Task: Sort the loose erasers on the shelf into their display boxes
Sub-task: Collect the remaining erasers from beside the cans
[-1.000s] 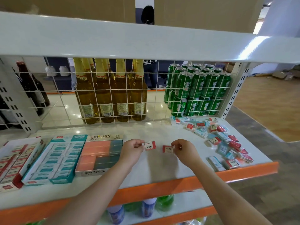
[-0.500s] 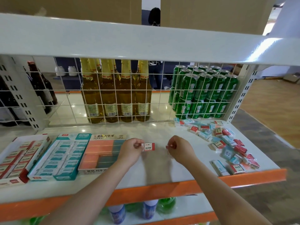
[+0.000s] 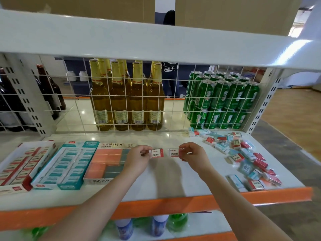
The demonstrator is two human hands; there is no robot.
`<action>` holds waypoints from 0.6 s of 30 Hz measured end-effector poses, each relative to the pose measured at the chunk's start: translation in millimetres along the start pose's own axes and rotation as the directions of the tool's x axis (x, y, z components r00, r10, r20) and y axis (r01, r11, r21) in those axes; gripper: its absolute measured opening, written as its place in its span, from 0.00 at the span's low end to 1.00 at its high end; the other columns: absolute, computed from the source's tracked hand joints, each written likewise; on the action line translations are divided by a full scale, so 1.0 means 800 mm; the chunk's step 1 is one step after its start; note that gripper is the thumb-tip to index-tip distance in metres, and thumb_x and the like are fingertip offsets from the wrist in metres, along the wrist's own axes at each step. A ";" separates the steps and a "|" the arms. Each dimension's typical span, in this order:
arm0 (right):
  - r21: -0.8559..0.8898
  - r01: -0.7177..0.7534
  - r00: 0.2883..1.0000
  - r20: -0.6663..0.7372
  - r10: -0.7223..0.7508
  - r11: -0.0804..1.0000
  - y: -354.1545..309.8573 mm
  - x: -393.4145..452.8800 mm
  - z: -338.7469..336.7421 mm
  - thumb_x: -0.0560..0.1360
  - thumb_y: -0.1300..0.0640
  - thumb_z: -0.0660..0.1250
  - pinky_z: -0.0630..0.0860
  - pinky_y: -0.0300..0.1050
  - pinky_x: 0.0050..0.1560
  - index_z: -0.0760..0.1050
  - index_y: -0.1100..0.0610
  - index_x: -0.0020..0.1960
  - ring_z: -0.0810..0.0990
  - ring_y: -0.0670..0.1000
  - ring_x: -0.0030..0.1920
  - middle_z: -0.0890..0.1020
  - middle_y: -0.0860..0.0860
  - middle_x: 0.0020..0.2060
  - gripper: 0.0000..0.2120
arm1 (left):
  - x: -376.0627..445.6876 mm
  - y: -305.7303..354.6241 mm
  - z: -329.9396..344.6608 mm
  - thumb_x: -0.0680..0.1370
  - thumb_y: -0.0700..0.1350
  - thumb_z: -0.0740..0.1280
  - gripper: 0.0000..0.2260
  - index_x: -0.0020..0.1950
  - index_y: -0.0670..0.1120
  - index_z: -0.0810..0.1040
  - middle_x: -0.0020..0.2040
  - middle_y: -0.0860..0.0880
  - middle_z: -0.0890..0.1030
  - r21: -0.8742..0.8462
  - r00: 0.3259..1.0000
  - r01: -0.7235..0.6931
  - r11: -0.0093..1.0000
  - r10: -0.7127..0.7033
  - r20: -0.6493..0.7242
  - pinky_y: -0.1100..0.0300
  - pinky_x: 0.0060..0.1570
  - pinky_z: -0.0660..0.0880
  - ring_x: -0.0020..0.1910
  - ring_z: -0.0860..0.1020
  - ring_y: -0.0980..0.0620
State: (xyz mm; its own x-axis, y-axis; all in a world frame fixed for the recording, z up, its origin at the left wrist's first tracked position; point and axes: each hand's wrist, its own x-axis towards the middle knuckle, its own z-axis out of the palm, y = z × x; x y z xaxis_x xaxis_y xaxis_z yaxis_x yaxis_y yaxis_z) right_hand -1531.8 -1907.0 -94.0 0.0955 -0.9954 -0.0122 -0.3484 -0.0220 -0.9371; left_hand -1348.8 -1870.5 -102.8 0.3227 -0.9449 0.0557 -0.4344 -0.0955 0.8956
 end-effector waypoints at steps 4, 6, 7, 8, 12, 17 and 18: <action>0.027 -0.007 1.000 0.007 0.007 1.000 -0.005 -0.001 0.010 0.73 0.71 0.64 0.71 0.32 0.38 0.75 0.60 0.49 0.76 0.43 0.36 0.80 0.50 0.38 0.09 | 0.004 -0.005 -0.011 0.76 0.35 0.65 0.08 0.48 0.47 0.79 0.49 0.48 0.79 -0.028 1.000 -0.002 1.000 0.002 -0.006 0.66 0.43 0.69 0.51 0.77 0.51; 0.038 -0.010 1.000 0.000 0.010 0.999 -0.009 -0.001 0.016 0.73 0.71 0.63 0.71 0.32 0.38 0.75 0.61 0.50 0.77 0.45 0.38 0.80 0.52 0.39 0.09 | 0.005 -0.006 -0.019 0.77 0.35 0.64 0.09 0.51 0.46 0.80 0.51 0.47 0.80 -0.020 1.000 -0.004 1.000 0.004 -0.014 0.66 0.44 0.69 0.50 0.76 0.53; 0.043 -0.011 1.000 -0.001 0.011 0.999 -0.012 0.000 0.020 0.72 0.71 0.64 0.72 0.33 0.39 0.75 0.61 0.50 0.78 0.47 0.40 0.80 0.53 0.40 0.09 | 0.006 -0.007 -0.024 0.77 0.35 0.64 0.09 0.53 0.45 0.80 0.53 0.47 0.80 -0.014 1.000 -0.006 1.000 0.006 -0.012 0.67 0.43 0.69 0.50 0.75 0.54; 0.046 -0.014 1.000 0.003 0.014 0.999 -0.014 0.001 0.024 0.72 0.71 0.64 0.72 0.34 0.40 0.75 0.61 0.49 0.79 0.49 0.42 0.80 0.53 0.40 0.09 | 0.006 -0.007 -0.029 0.77 0.35 0.63 0.09 0.54 0.44 0.79 0.54 0.47 0.80 0.001 1.000 -0.008 1.000 0.008 -0.010 0.68 0.43 0.68 0.50 0.75 0.55; 0.014 -0.019 0.999 0.029 0.018 1.000 -0.030 0.001 0.050 0.73 0.69 0.64 0.72 0.32 0.38 0.75 0.59 0.50 0.78 0.44 0.40 0.81 0.50 0.40 0.08 | 0.011 -0.013 -0.055 0.78 0.38 0.63 0.10 0.57 0.48 0.78 0.59 0.50 0.79 0.064 0.999 -0.008 0.998 0.011 -0.042 0.68 0.47 0.69 0.54 0.74 0.55; -0.018 0.007 1.000 0.011 -0.007 1.000 -0.061 0.001 0.108 0.74 0.66 0.65 0.70 0.32 0.35 0.75 0.59 0.51 0.76 0.41 0.38 0.80 0.49 0.41 0.07 | 0.019 -0.028 -0.112 0.78 0.40 0.64 0.09 0.55 0.49 0.78 0.56 0.50 0.80 0.083 0.996 -0.009 0.996 0.017 -0.088 0.69 0.39 0.70 0.52 0.76 0.53; -0.018 0.017 1.000 0.005 -0.017 1.000 -0.068 0.000 0.123 0.74 0.66 0.65 0.70 0.33 0.36 0.75 0.59 0.51 0.76 0.42 0.38 0.80 0.50 0.41 0.07 | 0.021 -0.033 -0.127 0.78 0.39 0.64 0.09 0.55 0.49 0.78 0.56 0.49 0.80 0.086 0.996 -0.022 0.996 0.030 -0.090 0.70 0.39 0.69 0.52 0.75 0.54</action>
State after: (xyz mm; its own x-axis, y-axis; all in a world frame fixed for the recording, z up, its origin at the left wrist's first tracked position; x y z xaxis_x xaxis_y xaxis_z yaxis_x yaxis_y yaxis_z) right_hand -1420.9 -1896.5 -77.7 0.1063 -0.9943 0.0017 -0.3631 -0.0405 -0.9309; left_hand -1246.3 -1852.1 -80.3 0.3835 -0.9154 0.1221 -0.5121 -0.1008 0.8530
